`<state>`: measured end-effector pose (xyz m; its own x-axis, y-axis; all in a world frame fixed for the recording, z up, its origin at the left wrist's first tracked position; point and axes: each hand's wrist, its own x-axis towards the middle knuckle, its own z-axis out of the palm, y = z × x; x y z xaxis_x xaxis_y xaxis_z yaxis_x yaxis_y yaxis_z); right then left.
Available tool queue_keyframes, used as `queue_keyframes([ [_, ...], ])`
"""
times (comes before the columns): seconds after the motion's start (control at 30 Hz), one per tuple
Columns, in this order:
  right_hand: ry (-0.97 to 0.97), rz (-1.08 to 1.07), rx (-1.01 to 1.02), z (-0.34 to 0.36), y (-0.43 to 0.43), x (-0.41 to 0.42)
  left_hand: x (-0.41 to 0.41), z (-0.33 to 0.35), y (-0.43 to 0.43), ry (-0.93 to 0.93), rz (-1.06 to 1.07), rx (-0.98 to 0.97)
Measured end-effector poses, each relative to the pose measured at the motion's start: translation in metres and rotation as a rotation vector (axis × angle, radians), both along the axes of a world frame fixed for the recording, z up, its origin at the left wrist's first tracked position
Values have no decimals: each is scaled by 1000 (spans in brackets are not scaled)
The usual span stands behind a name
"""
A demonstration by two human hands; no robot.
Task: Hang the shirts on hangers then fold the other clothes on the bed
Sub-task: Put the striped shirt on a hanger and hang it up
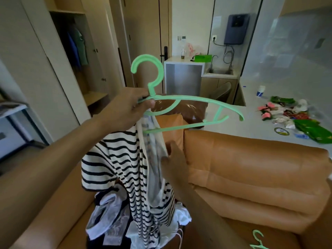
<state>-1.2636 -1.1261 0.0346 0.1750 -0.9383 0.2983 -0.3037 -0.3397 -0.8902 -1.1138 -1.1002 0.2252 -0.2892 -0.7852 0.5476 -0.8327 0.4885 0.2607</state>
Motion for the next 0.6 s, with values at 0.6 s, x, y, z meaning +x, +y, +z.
queue_keyframes([
  [0.6,-82,-41,556,129,-64,-153,66,-48,-4,-40,-75,108],
])
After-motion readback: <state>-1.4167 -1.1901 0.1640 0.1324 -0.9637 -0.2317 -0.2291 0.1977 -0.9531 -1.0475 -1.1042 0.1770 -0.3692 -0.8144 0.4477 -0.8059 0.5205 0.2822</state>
